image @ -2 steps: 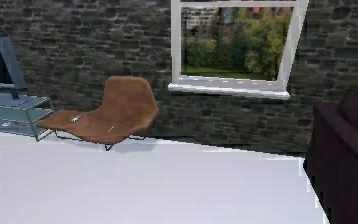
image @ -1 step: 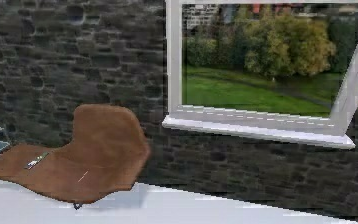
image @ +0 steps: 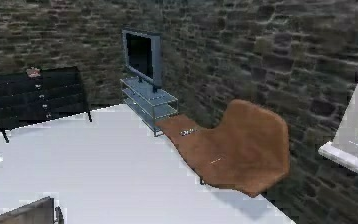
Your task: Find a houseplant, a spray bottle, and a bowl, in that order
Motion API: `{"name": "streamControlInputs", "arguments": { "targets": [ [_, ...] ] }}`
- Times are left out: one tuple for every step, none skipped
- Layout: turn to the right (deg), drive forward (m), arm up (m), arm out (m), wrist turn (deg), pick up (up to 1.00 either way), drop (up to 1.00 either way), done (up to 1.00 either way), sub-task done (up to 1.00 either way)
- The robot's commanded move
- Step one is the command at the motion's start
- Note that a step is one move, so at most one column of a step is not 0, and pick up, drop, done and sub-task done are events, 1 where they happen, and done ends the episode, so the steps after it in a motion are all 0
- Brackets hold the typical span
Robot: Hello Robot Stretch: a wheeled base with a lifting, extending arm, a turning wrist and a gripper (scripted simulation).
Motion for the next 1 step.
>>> {"name": "streamControlInputs", "arguments": {
  "targets": [
    [-27.0,0.00,0.00,0.00,0.0,0.00,0.00,0.00,0.00]
  ]
}}
